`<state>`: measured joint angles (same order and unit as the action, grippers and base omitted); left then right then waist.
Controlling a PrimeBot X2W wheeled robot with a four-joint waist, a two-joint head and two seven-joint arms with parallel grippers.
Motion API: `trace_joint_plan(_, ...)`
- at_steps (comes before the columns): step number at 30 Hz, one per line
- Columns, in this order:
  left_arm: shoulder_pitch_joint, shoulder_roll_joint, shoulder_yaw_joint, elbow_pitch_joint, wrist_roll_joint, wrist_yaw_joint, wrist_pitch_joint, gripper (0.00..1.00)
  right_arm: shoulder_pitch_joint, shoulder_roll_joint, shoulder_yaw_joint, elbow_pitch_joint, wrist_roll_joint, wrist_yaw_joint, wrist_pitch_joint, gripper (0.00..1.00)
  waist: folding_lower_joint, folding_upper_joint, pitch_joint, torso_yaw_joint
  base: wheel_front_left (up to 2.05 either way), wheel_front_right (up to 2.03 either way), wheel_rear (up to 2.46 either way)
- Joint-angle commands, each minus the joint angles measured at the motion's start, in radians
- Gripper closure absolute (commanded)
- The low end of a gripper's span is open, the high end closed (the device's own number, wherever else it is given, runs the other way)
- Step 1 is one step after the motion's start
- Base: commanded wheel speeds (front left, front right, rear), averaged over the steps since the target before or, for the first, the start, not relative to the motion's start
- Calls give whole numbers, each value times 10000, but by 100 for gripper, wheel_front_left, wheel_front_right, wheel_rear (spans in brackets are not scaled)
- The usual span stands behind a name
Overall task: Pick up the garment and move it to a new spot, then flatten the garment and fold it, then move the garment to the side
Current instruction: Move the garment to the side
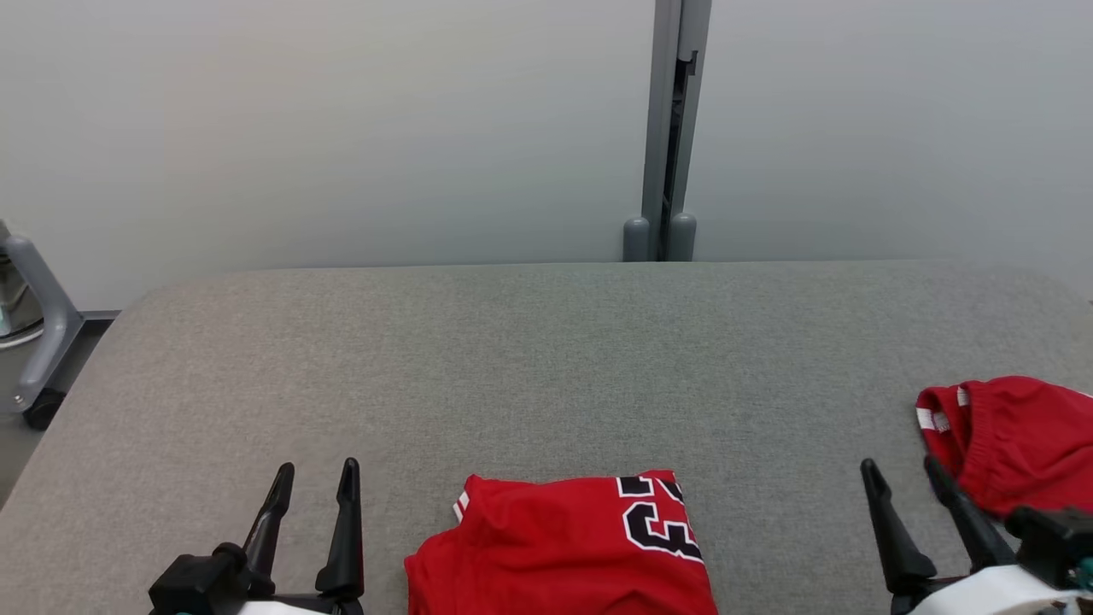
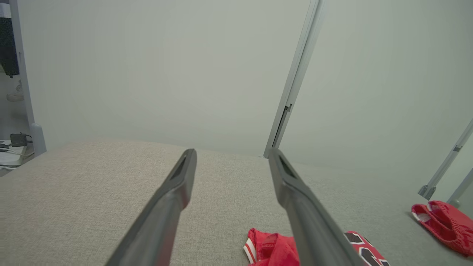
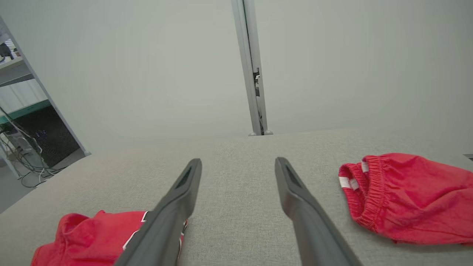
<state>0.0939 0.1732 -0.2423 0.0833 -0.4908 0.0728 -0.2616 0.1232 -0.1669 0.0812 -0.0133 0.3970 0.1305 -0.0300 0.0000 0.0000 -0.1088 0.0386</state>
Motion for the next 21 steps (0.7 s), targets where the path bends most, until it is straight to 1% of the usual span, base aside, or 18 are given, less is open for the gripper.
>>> trace_joint_plan(1,-165,1,2,36,84,-43,-42,0,-222,-128,177,200,181,9,201,0,0,0,-3,156,0,0,0)
trace_joint_plan(3,-221,-22,-31,66,82,-75,-43,0,-495,-250,674,546,638,9,635,0,0,0,22,352,0,0,0)
trace_joint_plan(5,-265,-39,-57,97,83,-96,-40,0,-815,-425,955,963,1020,9,1004,0,0,0,43,568,0,0,0)
trace_joint_plan(6,-277,-49,-69,106,86,-80,-41,0,-965,-423,1095,1211,1287,9,1236,0,0,0,53,683,0,0,0)
trace_joint_plan(7,-277,-49,-69,106,86,-80,-41,0,-965,-423,1095,1211,1287,9,1236,0,0,0,53,683,0,0,0)
trace_joint_plan(9,-305,-51,-111,143,83,-109,-26,0,-1323,-491,1339,1695,1613,9,1702,0,0,0,77,931,0,0,0)
trace_joint_plan(12,-386,-44,-172,185,79,-133,16,0,-1814,-425,1555,2472,2163,9,2411,0,0,0,94,1338,0,0,0)
trace_joint_plan(15,-458,-34,-256,210,97,-176,64,0,-2177,-424,1713,3274,2538,9,3091,0,0,0,109,1734,0,0,0)
trace_joint_plan(21,-553,25,-368,263,71,-247,166,0,-2639,-131,1597,4868,2927,9,4260,0,0,0,172,2427,0,0,0)
